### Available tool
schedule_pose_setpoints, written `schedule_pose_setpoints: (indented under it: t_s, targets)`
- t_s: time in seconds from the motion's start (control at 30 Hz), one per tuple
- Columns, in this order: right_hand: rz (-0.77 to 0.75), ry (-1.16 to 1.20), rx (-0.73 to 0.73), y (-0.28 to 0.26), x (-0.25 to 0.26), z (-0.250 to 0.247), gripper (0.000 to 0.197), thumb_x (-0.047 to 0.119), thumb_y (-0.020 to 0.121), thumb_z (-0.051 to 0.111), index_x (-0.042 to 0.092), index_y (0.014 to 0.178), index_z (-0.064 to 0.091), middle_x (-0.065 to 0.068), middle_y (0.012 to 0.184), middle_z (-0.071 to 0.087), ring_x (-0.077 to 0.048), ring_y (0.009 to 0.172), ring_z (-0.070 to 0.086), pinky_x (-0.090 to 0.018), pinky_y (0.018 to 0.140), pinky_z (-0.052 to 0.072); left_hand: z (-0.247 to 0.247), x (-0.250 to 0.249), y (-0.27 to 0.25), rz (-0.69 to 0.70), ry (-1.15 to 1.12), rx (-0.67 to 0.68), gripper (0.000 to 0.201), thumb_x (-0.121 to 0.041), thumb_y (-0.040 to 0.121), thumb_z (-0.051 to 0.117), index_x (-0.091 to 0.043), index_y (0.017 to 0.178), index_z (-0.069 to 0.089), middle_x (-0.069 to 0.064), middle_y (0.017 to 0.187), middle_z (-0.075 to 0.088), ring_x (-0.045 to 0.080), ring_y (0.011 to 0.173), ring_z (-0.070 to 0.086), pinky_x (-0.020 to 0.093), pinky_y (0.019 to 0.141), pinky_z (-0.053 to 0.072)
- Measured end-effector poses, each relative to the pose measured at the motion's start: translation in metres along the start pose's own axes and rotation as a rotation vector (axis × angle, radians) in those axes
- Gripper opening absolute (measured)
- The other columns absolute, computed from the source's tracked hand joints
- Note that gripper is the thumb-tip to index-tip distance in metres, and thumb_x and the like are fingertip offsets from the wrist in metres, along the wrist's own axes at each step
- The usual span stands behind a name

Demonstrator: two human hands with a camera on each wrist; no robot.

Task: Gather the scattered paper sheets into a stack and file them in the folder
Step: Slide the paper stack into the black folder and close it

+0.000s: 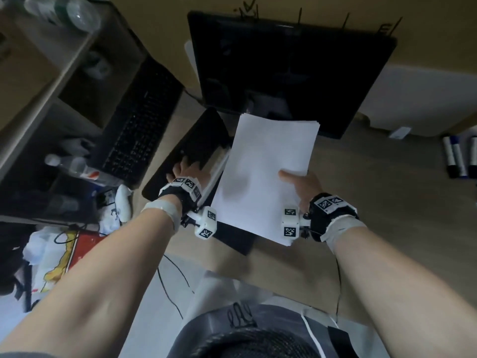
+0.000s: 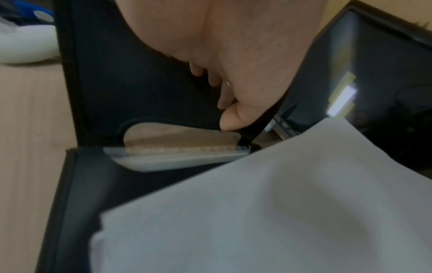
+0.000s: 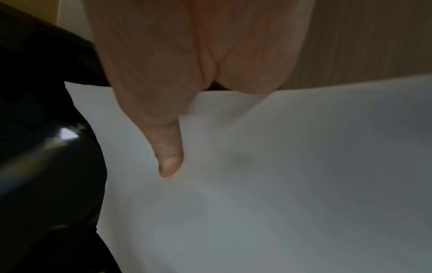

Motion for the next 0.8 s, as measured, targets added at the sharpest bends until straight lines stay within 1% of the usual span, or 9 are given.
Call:
schedule_pose_setpoints:
  t_s: [0.1, 0.17, 0.27, 0.4, 0.5, 0.57, 0.67, 0.73, 0.8]
  targets:
    - [-0.016, 0.037, -0.015, 0.009, 0.006, 0.026, 0.029, 0.02, 0.083, 0.077, 0.008, 0.106, 0.066, 0.0, 0.087, 0.067, -0.013, 0.073, 0.061, -0.02, 0.057, 0.044, -0.012, 0.022, 0.025, 0.018, 0.009, 0.041, 0.068, -0.064, 0.081, 0.041, -0.039, 0.144, 0.034, -0.003, 0.161, 0.006, 0.032, 0.146, 0.008, 0.054, 0.117, 0.008]
    - [-0.023, 0.047, -0.038, 0.012, 0.008, 0.046, 0.039, 0.015, 0.08, 0.079, 0.005, 0.115, 0.066, -0.005, 0.105, 0.07, -0.022, 0.091, 0.066, -0.028, 0.074, 0.052, -0.016, 0.033, 0.041, 0.049, 0.032, 0.142, 0.069, -0.055, 0.081, 0.043, -0.037, 0.146, 0.03, 0.002, 0.161, 0.006, 0.036, 0.144, 0.013, 0.055, 0.116, 0.016]
    - [0.001, 0.079, -0.084, 0.016, 0.007, 0.072, 0.047, 0.016, 0.075, 0.083, 0.006, 0.118, 0.066, -0.004, 0.109, 0.071, -0.023, 0.097, 0.066, -0.038, 0.091, 0.052, -0.004, 0.059, 0.073, 0.053, 0.088, 0.368, 0.082, -0.061, 0.075, 0.048, -0.029, 0.148, 0.029, 0.008, 0.158, 0.021, 0.038, 0.139, 0.03, 0.054, 0.11, 0.03]
    - [-0.019, 0.094, -0.099, 0.018, 0.01, 0.095, 0.049, 0.016, 0.081, 0.078, 0.003, 0.125, 0.061, -0.005, 0.117, 0.067, -0.021, 0.102, 0.064, -0.015, 0.062, 0.051, 0.034, 0.084, 0.105, 0.12, 0.045, 0.482, 0.048, -0.02, 0.095, 0.053, -0.005, 0.139, 0.044, 0.018, 0.144, 0.045, 0.032, 0.13, 0.047, 0.034, 0.1, 0.041]
    - [-0.035, 0.117, -0.139, 0.018, 0.014, 0.105, 0.05, 0.018, 0.08, 0.079, 0.006, 0.126, 0.061, -0.003, 0.12, 0.066, -0.02, 0.104, 0.062, -0.023, 0.079, 0.05, 0.023, 0.075, 0.078, 0.205, 0.013, 0.54, 0.026, -0.018, 0.096, 0.054, 0.003, 0.112, 0.059, 0.021, 0.135, 0.053, 0.034, 0.124, 0.052, 0.037, 0.104, 0.041]
    - [-0.046, 0.127, -0.15, 0.019, 0.017, 0.113, 0.049, 0.017, 0.079, 0.079, 0.007, 0.125, 0.063, -0.003, 0.118, 0.067, -0.02, 0.104, 0.062, -0.03, 0.087, 0.048, 0.02, 0.072, 0.07, 0.158, -0.128, 0.539, 0.033, -0.014, 0.098, 0.049, 0.001, 0.128, 0.052, 0.021, 0.139, 0.048, 0.034, 0.128, 0.047, 0.037, 0.108, 0.037]
    - [-0.077, 0.112, -0.13, 0.024, 0.02, 0.12, 0.046, 0.014, 0.079, 0.079, 0.006, 0.122, 0.064, -0.004, 0.114, 0.068, -0.018, 0.094, 0.065, -0.025, 0.076, 0.05, 0.016, 0.082, 0.064, 0.057, -0.498, 0.595, 0.056, -0.039, 0.102, 0.037, -0.006, 0.147, 0.034, 0.016, 0.152, 0.035, 0.03, 0.14, 0.034, 0.037, 0.117, 0.024]
    - [-0.074, 0.119, -0.098, 0.026, 0.02, 0.119, 0.045, 0.013, 0.078, 0.08, 0.006, 0.12, 0.065, -0.005, 0.113, 0.069, -0.02, 0.095, 0.067, -0.032, 0.079, 0.053, 0.019, 0.084, 0.065, -0.076, -0.63, 0.584, 0.077, -0.063, 0.095, 0.03, -0.01, 0.15, 0.031, 0.014, 0.156, 0.028, 0.027, 0.143, 0.028, 0.039, 0.119, 0.018]
    - [-0.064, 0.101, -0.062, 0.03, 0.019, 0.116, 0.043, 0.013, 0.078, 0.08, 0.007, 0.118, 0.065, -0.005, 0.111, 0.07, -0.017, 0.092, 0.067, -0.03, 0.076, 0.054, 0.021, 0.084, 0.062, -0.167, -0.697, 0.54, 0.085, -0.07, 0.091, 0.028, -0.008, 0.148, 0.033, 0.014, 0.154, 0.031, 0.027, 0.142, 0.031, 0.037, 0.118, 0.02]
Point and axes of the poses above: each hand's wrist, its own y-axis towards the middle knuckle, its own z-axis out of the palm, x = y × z, the point moved 3 cm from there along y, towards the middle knuckle
